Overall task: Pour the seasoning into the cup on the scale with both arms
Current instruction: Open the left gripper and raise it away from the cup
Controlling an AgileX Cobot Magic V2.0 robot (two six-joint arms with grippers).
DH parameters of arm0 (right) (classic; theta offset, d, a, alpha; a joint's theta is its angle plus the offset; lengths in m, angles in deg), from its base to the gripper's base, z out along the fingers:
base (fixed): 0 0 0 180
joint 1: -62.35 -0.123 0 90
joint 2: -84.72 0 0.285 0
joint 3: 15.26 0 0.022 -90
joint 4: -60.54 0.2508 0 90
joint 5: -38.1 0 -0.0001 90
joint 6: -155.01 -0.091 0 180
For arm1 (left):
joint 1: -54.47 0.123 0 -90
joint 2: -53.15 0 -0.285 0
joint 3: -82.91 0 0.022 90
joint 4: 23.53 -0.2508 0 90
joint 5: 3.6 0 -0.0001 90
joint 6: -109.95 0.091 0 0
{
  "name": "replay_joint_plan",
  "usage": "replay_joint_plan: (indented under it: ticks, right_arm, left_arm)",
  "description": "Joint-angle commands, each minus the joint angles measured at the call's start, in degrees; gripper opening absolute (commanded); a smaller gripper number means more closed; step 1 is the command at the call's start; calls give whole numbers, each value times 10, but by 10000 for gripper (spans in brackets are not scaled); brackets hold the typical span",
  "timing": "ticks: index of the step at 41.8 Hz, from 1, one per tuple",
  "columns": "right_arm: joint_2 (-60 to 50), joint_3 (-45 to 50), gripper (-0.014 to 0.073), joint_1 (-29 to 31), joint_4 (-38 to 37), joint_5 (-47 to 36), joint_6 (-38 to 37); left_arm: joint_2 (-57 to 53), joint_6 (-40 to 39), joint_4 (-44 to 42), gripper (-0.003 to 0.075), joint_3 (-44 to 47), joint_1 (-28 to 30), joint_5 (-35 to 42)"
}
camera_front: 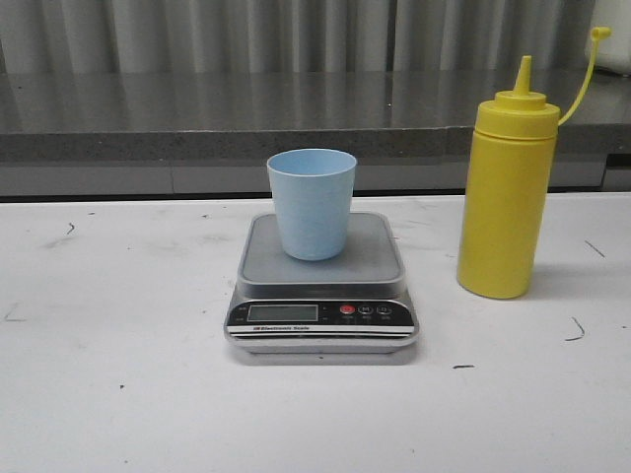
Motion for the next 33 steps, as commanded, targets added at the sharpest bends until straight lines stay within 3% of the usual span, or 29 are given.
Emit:
replay_joint_plan:
  ticks: [1,28,33]
  right_arm:
    - [3,-16,561,4,-6,-36,6]
    - [4,-25,569,-21,27,-36,8]
    - [15,-48,653,-55,26,-15,30]
  left_arm:
    - [4,-9,4,312,-14,2,38]
    - [4,-9,4,313,-14,2,38]
    - [4,-9,4,313,-14,2,38]
